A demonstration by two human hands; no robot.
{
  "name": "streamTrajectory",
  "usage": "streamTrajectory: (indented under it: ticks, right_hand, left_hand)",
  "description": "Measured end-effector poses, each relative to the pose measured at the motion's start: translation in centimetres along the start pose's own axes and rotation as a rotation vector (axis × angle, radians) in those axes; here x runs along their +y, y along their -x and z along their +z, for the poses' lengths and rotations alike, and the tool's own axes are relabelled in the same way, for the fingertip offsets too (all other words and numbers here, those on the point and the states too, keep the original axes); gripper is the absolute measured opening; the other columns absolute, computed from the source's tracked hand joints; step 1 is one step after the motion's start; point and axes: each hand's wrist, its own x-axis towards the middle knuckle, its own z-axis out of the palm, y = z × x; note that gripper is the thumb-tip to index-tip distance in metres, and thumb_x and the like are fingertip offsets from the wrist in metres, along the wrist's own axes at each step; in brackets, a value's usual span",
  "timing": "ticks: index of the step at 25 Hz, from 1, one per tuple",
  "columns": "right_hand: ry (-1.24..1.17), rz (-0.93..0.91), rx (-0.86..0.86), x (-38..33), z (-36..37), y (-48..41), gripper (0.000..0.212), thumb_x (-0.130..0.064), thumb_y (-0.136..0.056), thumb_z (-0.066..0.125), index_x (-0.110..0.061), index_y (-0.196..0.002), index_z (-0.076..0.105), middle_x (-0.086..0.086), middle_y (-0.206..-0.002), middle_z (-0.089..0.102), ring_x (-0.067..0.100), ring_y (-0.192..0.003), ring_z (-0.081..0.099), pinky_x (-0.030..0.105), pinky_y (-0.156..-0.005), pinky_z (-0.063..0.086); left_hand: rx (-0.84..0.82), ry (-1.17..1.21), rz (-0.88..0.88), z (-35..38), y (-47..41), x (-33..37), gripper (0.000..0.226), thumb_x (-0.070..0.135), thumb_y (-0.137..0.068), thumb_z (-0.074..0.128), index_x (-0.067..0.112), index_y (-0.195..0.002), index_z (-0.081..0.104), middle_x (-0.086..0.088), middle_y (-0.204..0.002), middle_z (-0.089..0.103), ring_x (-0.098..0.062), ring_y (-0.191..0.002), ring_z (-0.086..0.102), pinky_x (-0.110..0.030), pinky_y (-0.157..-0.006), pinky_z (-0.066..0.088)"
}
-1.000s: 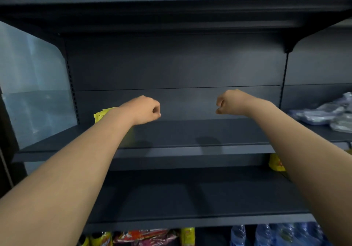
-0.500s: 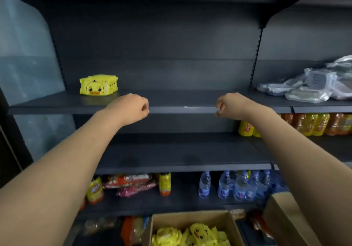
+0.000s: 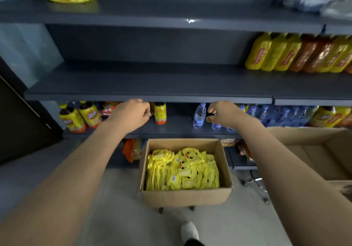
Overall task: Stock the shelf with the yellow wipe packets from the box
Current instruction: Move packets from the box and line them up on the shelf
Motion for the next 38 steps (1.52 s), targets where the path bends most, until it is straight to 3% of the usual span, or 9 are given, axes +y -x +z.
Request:
streamTrajectory:
  ticks: [4,9,16,21,24,28,31,34,38]
  right_hand:
    - [-0.031,-0.002,-0.131,4.1,8.3,-3.6,0.032,-0.025,-0.088,0.058,-0.009,-0.116,0.059,0.013,-0.117,0.062,0.029,-0.109,0.056,0.036,-0.091,0.047]
    - [-0.039,0.028,-0.332,8.4,17.6,-8.4,0.035,-0.027,-0.090,0.057,-0.010,-0.121,0.057,0.010,-0.119,0.062,0.027,-0.111,0.057,0.035,-0.093,0.044]
    - [-0.217,0.251,-0.517,13.9,29.0,-13.7,0.040,-0.026,-0.092,0.057,-0.010,-0.128,0.052,0.011,-0.127,0.058,0.025,-0.105,0.060,0.032,-0.082,0.050]
    - [-0.266,0.357,-0.479,14.8,35.3,-17.1,0.041,-0.028,-0.094,0.054,-0.005,-0.127,0.050,0.014,-0.122,0.058,0.025,-0.099,0.061,0.027,-0.071,0.044]
    - [-0.274,0.455,-0.391,14.6,39.2,-19.7,0.053,-0.038,-0.093,0.053,0.001,-0.128,0.046,0.018,-0.121,0.056,0.030,-0.106,0.057,0.029,-0.070,0.040]
    - [-0.275,0.583,-0.339,14.0,42.4,-21.6,0.071,-0.046,-0.084,0.063,0.004,-0.129,0.042,0.022,-0.125,0.052,0.032,-0.110,0.053,0.039,-0.083,0.049]
    - [-0.353,0.669,-0.355,13.5,43.6,-22.0,0.057,-0.040,-0.081,0.069,0.001,-0.116,0.050,0.013,-0.106,0.054,0.023,-0.092,0.050,0.031,-0.068,0.039]
    - [-0.473,0.689,-0.302,13.3,43.3,-22.3,0.041,-0.029,-0.082,0.070,-0.001,-0.107,0.054,0.006,-0.088,0.052,0.024,-0.084,0.053,0.025,-0.054,0.035]
    - [-0.643,0.764,-0.231,14.6,41.3,-21.7,0.025,-0.015,-0.088,0.062,-0.004,-0.110,0.056,0.005,-0.089,0.057,0.018,-0.071,0.054,0.024,-0.057,0.040]
  left_hand:
    - [-0.083,0.073,-0.052,9.0,-1.2,0.8,0.018,0.025,-0.092,0.048,0.015,-0.098,0.062,0.000,-0.103,0.059,-0.020,-0.094,0.057,-0.032,-0.069,0.042]
    - [-0.253,0.163,-0.175,19.6,-3.1,1.5,0.019,0.023,-0.092,0.048,0.014,-0.100,0.062,0.000,-0.108,0.060,-0.019,-0.099,0.056,-0.033,-0.075,0.047]
    - [-0.465,0.279,-0.248,32.5,-4.1,3.4,0.024,0.026,-0.093,0.046,0.016,-0.110,0.060,0.001,-0.112,0.060,-0.016,-0.103,0.055,-0.030,-0.078,0.047]
    - [-0.548,0.453,-0.313,39.6,-4.0,5.1,0.023,0.023,-0.093,0.048,0.012,-0.106,0.062,-0.003,-0.110,0.062,-0.018,-0.100,0.058,-0.032,-0.080,0.050]
    - [-0.570,0.554,-0.337,43.0,-3.7,6.4,0.024,0.023,-0.094,0.049,0.010,-0.109,0.062,-0.003,-0.111,0.063,-0.014,-0.098,0.060,-0.022,-0.078,0.048]
    - [-0.558,0.608,-0.502,45.4,-3.6,7.1,0.025,0.027,-0.094,0.047,0.012,-0.108,0.062,-0.003,-0.112,0.065,-0.014,-0.098,0.062,-0.024,-0.078,0.048]
    - [-0.519,0.715,-0.656,46.3,-3.9,6.2,0.026,0.023,-0.094,0.049,0.008,-0.110,0.063,-0.005,-0.112,0.067,-0.014,-0.100,0.063,-0.016,-0.078,0.043]
    - [-0.517,0.751,-0.698,46.3,-4.4,5.3,0.026,0.022,-0.094,0.050,0.007,-0.110,0.063,-0.006,-0.113,0.067,-0.013,-0.102,0.062,-0.011,-0.076,0.038]
    - [-0.531,0.935,-0.889,46.1,-5.7,6.3,0.023,0.022,-0.093,0.050,0.009,-0.107,0.063,0.002,-0.106,0.066,-0.011,-0.099,0.060,-0.015,-0.078,0.043]
